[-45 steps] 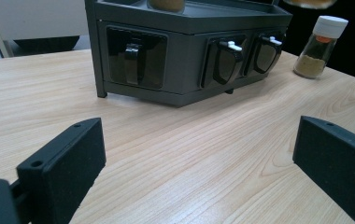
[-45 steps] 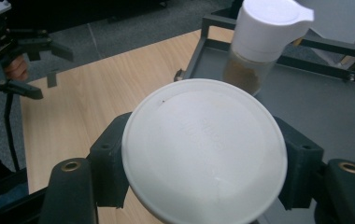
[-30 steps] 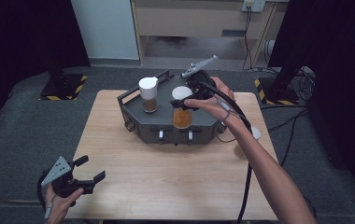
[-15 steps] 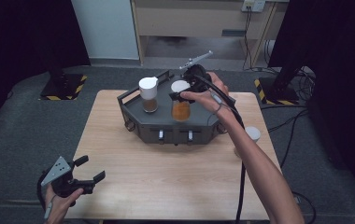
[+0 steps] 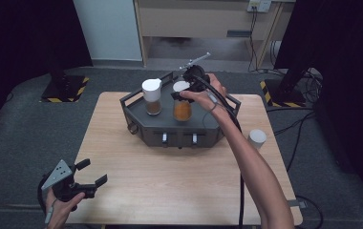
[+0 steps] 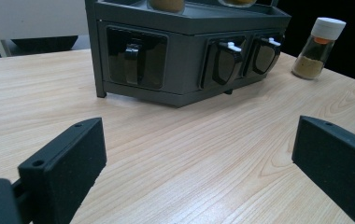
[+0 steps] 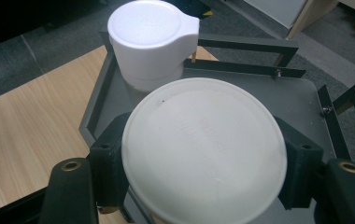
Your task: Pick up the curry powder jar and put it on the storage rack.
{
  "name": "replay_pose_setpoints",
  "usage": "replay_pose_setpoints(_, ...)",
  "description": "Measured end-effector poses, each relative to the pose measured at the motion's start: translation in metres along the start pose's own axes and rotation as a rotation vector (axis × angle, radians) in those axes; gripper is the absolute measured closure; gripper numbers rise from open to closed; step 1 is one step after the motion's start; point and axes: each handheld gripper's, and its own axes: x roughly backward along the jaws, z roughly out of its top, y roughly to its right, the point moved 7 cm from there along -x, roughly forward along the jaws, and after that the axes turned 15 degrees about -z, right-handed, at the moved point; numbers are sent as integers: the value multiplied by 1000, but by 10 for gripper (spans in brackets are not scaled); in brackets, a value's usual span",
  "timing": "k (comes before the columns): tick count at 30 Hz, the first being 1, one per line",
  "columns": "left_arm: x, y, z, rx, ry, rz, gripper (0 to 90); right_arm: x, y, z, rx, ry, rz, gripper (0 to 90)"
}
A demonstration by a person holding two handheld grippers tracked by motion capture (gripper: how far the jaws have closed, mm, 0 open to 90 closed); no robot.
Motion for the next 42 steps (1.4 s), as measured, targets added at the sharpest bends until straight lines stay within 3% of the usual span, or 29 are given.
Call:
replay_pose_setpoints(16, 1, -1, 0, -2, -1, 2, 19, -22, 3, -6, -31, -51, 7, 341)
replay_pose_setpoints(27, 1, -1, 0, -2, 1, 0, 20, -24, 4, -13, -46, -28, -1, 336)
replay_pose_setpoints(28, 1, -1, 0, -3, 1, 0, 20, -24, 3, -14, -53, -27, -3, 329)
replay_pose_setpoints(30, 1, 0, 0, -3, 1, -2, 20, -25, 4, -16, -66, -20, 25, 220)
replay_pose_setpoints(32, 1, 0, 0, -5, 1, -2, 20, -24, -1, -16, -54, -20, -14, 157)
replay_pose_setpoints(35, 1, -1, 0, -3, 0, -1, 20, -21, -2, -17, -72, 3, -18, 98)
replay_pose_setpoints(42, 1, -1, 0, -3, 2, 0, 20, -4, 1, -15, -97, 66, -30, 61)
